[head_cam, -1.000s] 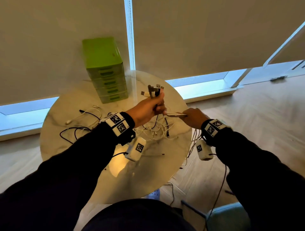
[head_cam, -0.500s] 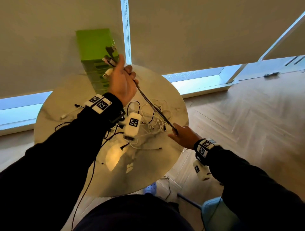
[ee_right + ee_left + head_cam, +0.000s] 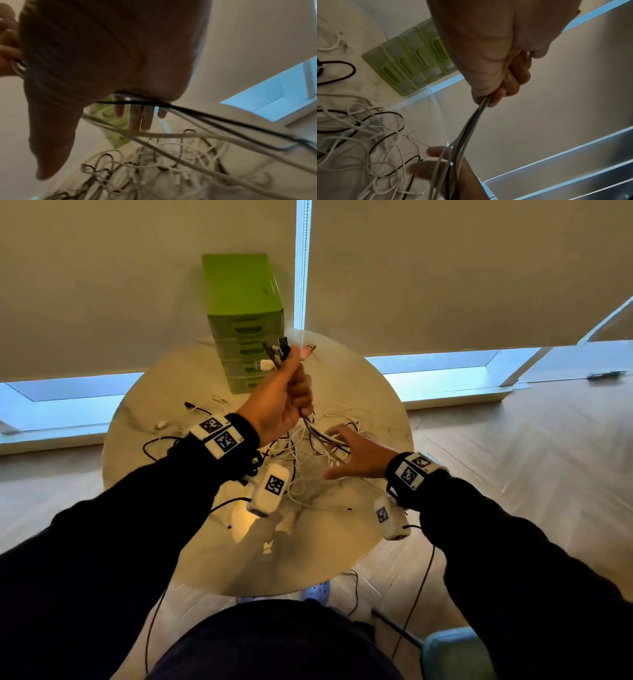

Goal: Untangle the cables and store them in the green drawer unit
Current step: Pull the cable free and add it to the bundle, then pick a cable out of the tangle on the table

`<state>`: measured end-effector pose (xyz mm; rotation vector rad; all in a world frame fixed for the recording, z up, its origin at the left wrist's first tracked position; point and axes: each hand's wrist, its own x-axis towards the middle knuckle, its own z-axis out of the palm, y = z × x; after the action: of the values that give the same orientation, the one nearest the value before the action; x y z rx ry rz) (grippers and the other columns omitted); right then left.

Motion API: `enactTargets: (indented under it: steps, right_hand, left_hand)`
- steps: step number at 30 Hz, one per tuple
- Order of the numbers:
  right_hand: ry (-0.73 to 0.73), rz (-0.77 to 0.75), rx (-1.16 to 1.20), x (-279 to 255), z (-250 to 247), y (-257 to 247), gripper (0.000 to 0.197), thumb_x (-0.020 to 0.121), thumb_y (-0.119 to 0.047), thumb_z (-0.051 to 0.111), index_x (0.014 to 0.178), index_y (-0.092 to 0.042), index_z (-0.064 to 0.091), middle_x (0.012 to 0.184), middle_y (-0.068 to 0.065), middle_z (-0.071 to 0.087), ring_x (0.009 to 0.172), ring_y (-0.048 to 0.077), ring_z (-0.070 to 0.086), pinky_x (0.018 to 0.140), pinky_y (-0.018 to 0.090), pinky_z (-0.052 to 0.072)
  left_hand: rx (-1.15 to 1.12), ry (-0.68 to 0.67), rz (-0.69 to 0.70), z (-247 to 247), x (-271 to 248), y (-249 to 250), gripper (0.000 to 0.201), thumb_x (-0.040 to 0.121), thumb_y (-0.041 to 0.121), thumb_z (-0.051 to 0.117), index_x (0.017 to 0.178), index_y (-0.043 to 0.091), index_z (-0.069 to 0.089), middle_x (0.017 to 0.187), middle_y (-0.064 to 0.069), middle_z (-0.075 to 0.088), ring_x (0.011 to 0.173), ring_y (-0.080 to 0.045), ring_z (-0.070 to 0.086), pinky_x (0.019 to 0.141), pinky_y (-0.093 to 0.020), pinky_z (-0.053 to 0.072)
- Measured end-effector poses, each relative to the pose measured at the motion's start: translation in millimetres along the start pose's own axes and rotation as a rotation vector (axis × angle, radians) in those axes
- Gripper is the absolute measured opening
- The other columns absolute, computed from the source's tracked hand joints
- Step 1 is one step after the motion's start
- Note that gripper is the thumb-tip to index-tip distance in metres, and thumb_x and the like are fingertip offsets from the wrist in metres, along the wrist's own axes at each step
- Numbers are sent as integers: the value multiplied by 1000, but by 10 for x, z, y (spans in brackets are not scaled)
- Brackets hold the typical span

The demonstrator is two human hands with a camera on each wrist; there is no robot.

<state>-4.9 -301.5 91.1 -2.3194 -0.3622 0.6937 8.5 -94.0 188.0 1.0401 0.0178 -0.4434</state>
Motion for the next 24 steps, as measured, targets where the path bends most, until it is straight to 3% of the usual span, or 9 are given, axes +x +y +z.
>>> enactTargets:
  steps: [2,4,5,8,10,13,16,19,24]
  right_hand:
    - [-223,25,-9,48,-32,-126,40,78,-39,83,89,-10,57,82,0,69,73,7,64,73,25,48]
    - [-316,124,-155,66,-65,-98,41,89,-44,70,72,-10,56,68,7,66,62,17,65,66,27,47]
    - [-261,175,-258,61,-89,-46,43,94,-47,61,74,-10,57,71,10,65,66,23,64,66,30,46]
    - [141,251,-514,145,-146,258,41,101,-41,42,93,-9,66,97,18,69,91,36,65,74,35,45]
    - [333,316,-439,155,-172,290,41,100,-43,41,105,-13,69,106,21,69,99,43,64,80,40,50]
    - [399,307,-401,155,-110,200,35,99,-40,44,107,-15,67,105,21,68,98,45,63,79,43,51]
    - [217,209,-442,133,153,111,30,97,-40,48,98,-16,64,93,17,68,90,39,65,72,39,52]
    - [-112,149,-460,38,540,-43,23,96,-43,46,90,-22,52,93,11,66,86,33,64,69,36,48]
    - [-428,-34,-296,-86,637,-162,27,93,-33,63,105,-18,44,80,-10,47,68,8,46,69,29,35]
  left_hand:
    - [-39,-82,-59,-44,-34,35,40,104,53,35,77,26,20,60,4,16,58,-15,15,57,-27,27]
    - [-68,-145,-90,-109,-79,83,38,104,53,32,78,25,33,61,4,17,54,-12,21,60,-27,34]
    - [-71,-167,-101,-147,-103,102,41,104,53,31,75,23,33,61,3,16,54,-12,22,63,-28,37]
    - [-73,-149,-97,-220,-169,112,44,105,47,31,71,19,32,64,1,16,56,-13,24,76,-31,44]
    - [-100,-58,-39,-226,-178,74,37,106,42,35,78,18,40,65,2,20,57,-13,27,81,-32,44]
    - [-129,103,105,-201,-151,39,33,105,39,44,78,21,44,65,3,24,58,-12,30,74,-30,43]
    - [-29,253,191,-196,-87,20,22,105,31,47,85,25,49,67,7,33,61,-8,33,69,-26,37]
    - [126,345,197,-266,-22,-51,18,104,30,51,86,27,50,70,10,36,63,-6,32,67,-27,31]
    - [384,386,123,-442,-55,-176,21,102,30,55,83,28,46,69,9,32,56,-4,33,56,-22,32]
